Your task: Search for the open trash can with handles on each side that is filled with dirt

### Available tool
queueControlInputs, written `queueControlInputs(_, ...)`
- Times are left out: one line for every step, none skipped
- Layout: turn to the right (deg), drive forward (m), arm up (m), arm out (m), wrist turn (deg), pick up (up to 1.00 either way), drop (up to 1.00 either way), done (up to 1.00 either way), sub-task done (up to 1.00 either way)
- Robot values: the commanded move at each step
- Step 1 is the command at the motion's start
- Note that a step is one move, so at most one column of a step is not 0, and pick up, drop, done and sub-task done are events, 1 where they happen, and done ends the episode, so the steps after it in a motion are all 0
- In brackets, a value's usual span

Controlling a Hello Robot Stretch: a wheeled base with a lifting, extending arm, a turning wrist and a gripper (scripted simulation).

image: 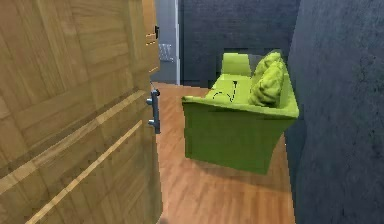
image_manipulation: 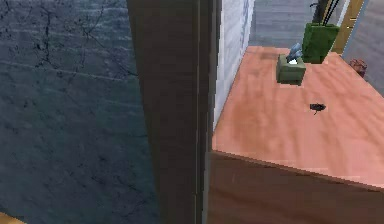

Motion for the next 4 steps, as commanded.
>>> queueControlInputs(3.0,0.00,0.00,0.00,0.0,0.00,0.00,0.00,0.00)
queueControlInputs(0.0,1.00,0.00,0.00,0.0,0.00,0.00,0.00,0.00)
queueControlInputs(0.0,0.10,0.00,0.00,0.0,0.00,0.00,0.00,0.00)
queueControlInputs(-9.0,0.00,0.00,0.00,0.0,0.00,0.00,0.00,0.00)
